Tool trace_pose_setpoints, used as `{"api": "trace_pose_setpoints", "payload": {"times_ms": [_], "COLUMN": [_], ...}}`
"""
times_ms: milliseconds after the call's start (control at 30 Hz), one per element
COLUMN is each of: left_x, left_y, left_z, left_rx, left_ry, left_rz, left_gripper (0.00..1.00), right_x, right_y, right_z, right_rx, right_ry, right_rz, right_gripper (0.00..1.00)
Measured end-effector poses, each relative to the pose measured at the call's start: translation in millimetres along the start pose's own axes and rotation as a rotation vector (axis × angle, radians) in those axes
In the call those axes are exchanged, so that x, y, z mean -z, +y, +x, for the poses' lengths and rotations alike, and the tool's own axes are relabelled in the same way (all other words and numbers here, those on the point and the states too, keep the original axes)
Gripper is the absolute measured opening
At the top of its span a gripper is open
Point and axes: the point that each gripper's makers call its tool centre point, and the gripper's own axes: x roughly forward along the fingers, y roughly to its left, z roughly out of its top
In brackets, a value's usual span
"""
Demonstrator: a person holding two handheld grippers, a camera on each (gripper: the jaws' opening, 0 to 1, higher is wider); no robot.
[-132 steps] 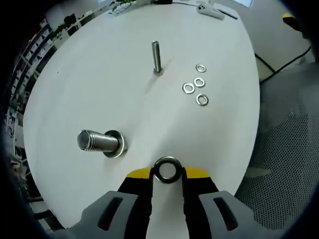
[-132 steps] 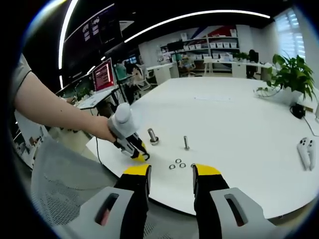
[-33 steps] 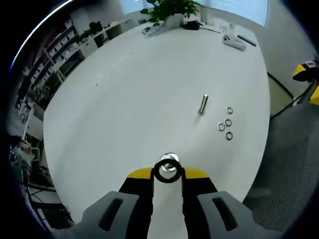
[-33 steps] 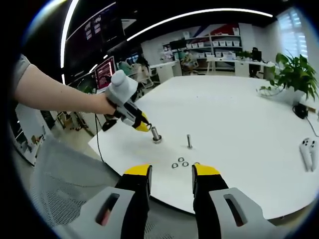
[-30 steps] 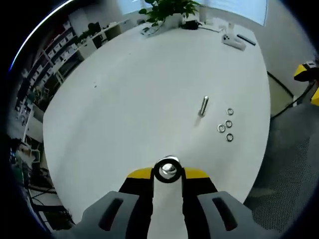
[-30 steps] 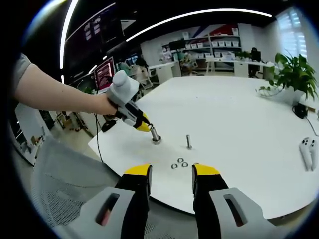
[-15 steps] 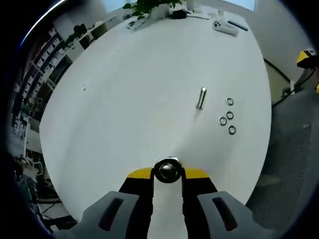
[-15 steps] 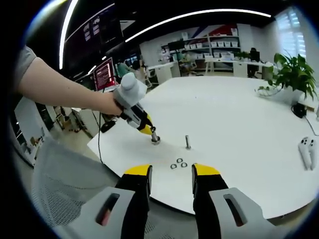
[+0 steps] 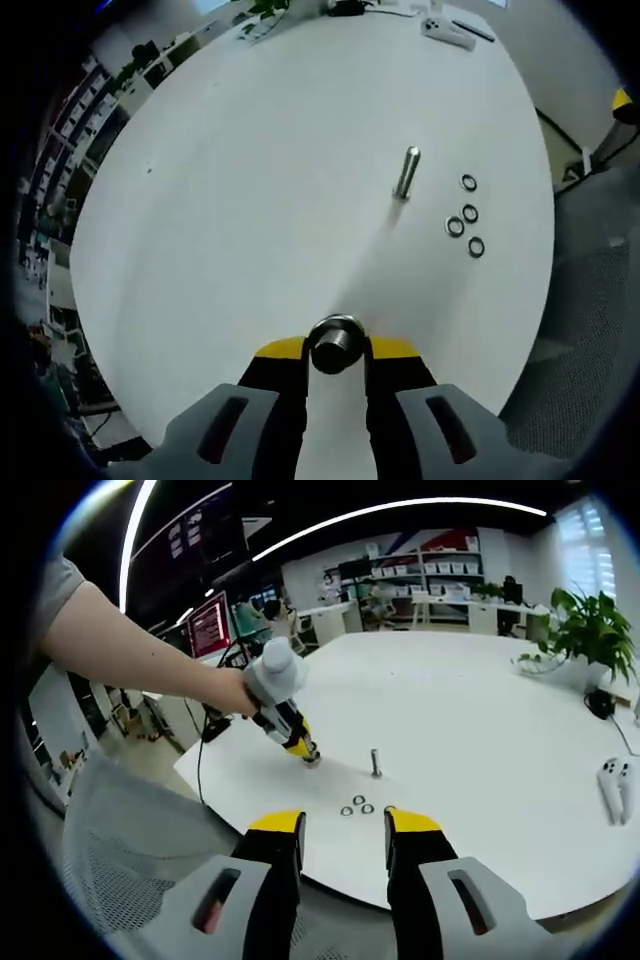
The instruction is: Place the washer onto the threaded stud by aligning its center hole with the stud, sliding it down to the base, and recovering from edge contact or off-axis alignment until the washer reaches the visible bottom stop.
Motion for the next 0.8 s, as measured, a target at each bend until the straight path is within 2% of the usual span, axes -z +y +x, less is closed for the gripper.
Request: {"api": "trace_pose_setpoints", "payload": {"times_ms": [200,433,800], "left_x": [2.6,4.7,4.3], "left_y": [-1.7,-2.2,-5.5], "left_z": [9.9,9.5,11.1], "left_rx": [0.008,0.012,0.021], "left_ry": [0.019,0.029,-0.001], "left_rz": [0.006,0.009,-0.004], "left_gripper": [0.19,0.19,0.21], "right_x": [1.6,2.5,1.6], "right_y": [1.2,1.5,4.5], "right_z": [0.7,1.1,0.7], "right_rx": [-0.005,-0.011,-0.023], "right_ry": [0.008,0.015,0.014], "right_rz": [-0.007,-0.011,-0.014], "right_gripper": [0.34,0.34,0.34]}}
